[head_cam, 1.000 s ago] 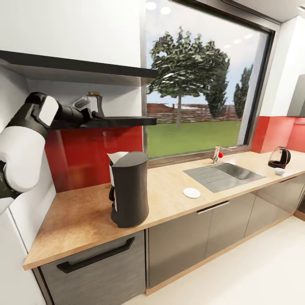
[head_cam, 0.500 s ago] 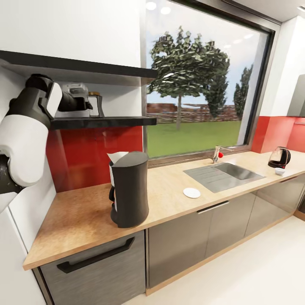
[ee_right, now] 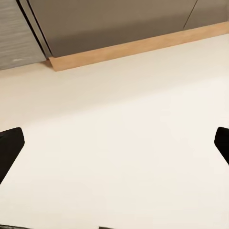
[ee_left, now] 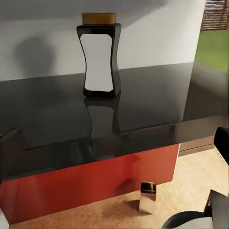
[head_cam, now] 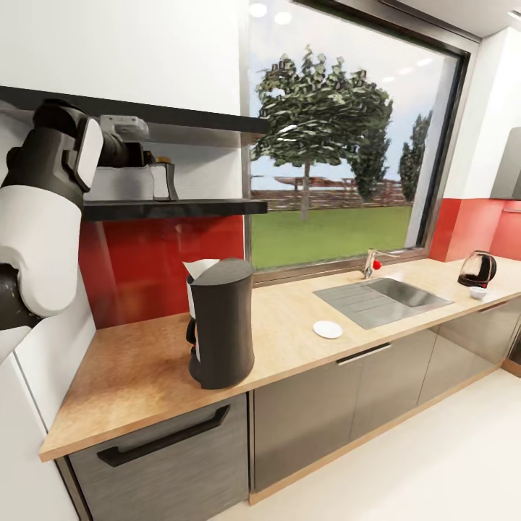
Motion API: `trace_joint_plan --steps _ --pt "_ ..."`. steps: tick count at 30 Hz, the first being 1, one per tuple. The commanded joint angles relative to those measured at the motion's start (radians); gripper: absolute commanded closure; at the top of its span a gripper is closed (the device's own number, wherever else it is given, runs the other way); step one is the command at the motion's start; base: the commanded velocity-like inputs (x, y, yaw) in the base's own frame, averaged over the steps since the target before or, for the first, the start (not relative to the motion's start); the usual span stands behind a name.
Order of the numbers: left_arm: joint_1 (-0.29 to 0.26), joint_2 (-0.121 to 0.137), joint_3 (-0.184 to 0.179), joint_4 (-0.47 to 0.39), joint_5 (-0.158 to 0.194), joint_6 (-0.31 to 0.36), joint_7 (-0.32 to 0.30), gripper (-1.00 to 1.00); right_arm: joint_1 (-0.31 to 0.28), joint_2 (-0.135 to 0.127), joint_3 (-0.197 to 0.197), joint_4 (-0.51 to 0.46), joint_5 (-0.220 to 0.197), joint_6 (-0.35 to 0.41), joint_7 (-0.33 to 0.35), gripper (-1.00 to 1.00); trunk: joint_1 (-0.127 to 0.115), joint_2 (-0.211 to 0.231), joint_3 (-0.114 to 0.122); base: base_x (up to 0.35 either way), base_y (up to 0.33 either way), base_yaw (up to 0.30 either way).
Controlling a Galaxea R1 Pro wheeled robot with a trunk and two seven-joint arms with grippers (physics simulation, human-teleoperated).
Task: Set up a coffee station on the kitchen countertop: keep the coffee maker on the countertop, move the bottle of coffee from the kitchen shelf to the counter next to the coffee maker, place a paper coffee filter on top of the coffee maker, put the saucer next to the coffee maker with the coffee cup on the saucer, and place the electric kettle next to the coffee maker.
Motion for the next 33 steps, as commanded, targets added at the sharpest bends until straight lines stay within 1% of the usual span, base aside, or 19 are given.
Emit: trace_joint_plan --steps 1,5,11,13,15,17,20,24,30,33 --pt "0.001 -0.001 0.003 -0.010 -0.010 0.003 -0.008 -1.00 0.000 0.000 -0.001 0.001 0.007 -0.003 0.001 -1.00 0.000 -0.001 0.000 0.000 0.000 0.000" --pt "0.005 -0.001 0.004 -0.055 -0.010 0.003 -0.009 -1.00 0.000 -0.001 -0.001 0.003 0.007 -0.002 0.001 -1.00 0.000 -0.001 0.000 0.000 0.000 0.000" --pt "0.006 -0.001 0.004 -0.075 -0.011 0.003 -0.006 -1.00 0.000 -0.001 0.001 0.009 0.009 0.010 0.001 -1.00 0.000 -0.001 0.000 0.013 0.000 0.000" --pt "0.006 0.000 0.003 -0.077 -0.012 0.002 -0.006 -1.00 0.000 -0.005 0.002 0.036 0.009 0.024 0.000 -1.00 0.000 -0.001 0.000 0.152 0.000 0.000" --pt "0.006 0.000 0.003 -0.077 -0.012 0.002 -0.006 -1.00 0.000 -0.011 0.004 0.091 0.009 0.047 0.000 -1.00 0.000 -0.001 0.000 0.241 0.000 0.000" --pt "0.006 0.000 0.003 -0.077 -0.012 0.001 -0.006 -1.00 0.000 -0.015 0.005 0.176 0.008 0.072 0.001 -1.00 0.000 -0.001 0.000 0.292 0.000 0.000" --pt "0.006 0.000 0.004 -0.077 -0.011 0.001 -0.006 -1.00 0.000 -0.016 0.006 0.232 0.007 0.082 0.000 -1.00 0.000 -0.001 0.000 0.315 0.000 0.000" --pt "0.006 0.000 0.003 -0.072 -0.011 -0.001 -0.005 -1.00 0.000 -0.017 0.006 0.266 0.007 0.089 0.000 -1.00 0.000 -0.001 0.000 0.330 0.000 0.000" --pt "0.006 -0.001 0.003 -0.064 -0.013 -0.001 -0.004 -1.00 0.000 -0.017 0.007 0.283 0.009 0.094 0.000 -1.00 0.000 -0.001 0.000 0.328 0.000 0.000" --pt "0.006 -0.001 0.002 -0.062 -0.014 -0.009 -0.004 -1.00 0.000 -0.018 0.007 0.307 0.009 0.095 0.001 -1.00 0.000 -0.001 0.000 0.158 0.000 0.000"
